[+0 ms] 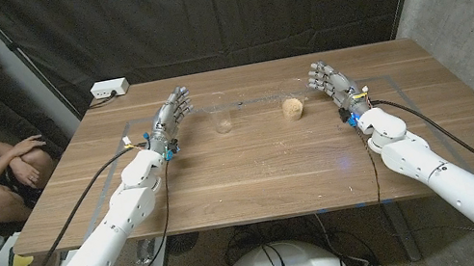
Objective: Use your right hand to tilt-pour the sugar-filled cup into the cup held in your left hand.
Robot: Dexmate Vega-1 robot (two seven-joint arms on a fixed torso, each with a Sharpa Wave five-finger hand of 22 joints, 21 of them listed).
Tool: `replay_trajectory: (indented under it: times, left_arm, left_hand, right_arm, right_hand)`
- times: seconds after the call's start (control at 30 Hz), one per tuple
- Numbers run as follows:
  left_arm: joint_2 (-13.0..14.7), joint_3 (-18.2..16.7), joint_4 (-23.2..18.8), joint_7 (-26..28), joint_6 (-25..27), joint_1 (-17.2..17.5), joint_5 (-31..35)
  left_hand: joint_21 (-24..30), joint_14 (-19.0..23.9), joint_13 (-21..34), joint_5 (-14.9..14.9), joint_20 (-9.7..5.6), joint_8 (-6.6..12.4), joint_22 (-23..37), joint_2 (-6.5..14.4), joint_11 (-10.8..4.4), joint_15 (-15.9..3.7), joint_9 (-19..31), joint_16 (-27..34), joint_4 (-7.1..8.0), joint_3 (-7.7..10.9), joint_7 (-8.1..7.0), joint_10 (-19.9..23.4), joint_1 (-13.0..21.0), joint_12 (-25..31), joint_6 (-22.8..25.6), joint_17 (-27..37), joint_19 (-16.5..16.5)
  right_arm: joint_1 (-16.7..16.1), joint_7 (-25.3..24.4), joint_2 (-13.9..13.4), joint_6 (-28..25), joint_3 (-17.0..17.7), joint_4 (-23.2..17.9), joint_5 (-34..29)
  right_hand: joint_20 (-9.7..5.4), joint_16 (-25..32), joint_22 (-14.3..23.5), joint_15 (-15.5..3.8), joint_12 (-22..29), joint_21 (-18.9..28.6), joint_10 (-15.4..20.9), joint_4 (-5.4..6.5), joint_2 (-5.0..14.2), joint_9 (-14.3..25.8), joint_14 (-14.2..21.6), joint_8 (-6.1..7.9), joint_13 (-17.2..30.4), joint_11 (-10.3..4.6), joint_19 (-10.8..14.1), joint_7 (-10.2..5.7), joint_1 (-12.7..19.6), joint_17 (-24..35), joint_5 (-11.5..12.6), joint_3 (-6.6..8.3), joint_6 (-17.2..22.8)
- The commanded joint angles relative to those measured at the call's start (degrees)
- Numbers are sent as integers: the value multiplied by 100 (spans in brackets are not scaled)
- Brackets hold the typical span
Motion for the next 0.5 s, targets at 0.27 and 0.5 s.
replay_trajectory:
  times: [0.27, 0.5]
  left_arm:
    - [171, -78, 15, -309, -166, 80, -66]
    - [218, -51, -84, -237, -141, 152, 6]
  left_hand:
    - [36, 88, 30, 31, -4, 37, 16, -3, -32, -420, 31, 38, -5, 59, 11, 88, 48, 31, 58, 17, 52]
    - [52, 116, 30, 28, -4, 34, 15, -30, -16, -432, 29, 43, -11, 52, 12, 106, 39, 33, 51, 13, 98]
  right_arm:
    - [-17, 45, -152, -20, -24, -141, -115]
    - [202, 607, -254, 12, -57, 247, -9]
  right_hand:
    - [-310, 18, 6, -994, 32, -19, 9, -85, -92, -11, -2, 5, -58, 9, 21, -12, 47, -92, 20, 42, 8]
    - [-250, 6, -3, -972, -40, -116, -260, -199, -446, -48, -212, -95, -178, 48, -21, 47, -84, -250, -42, -86, -368]
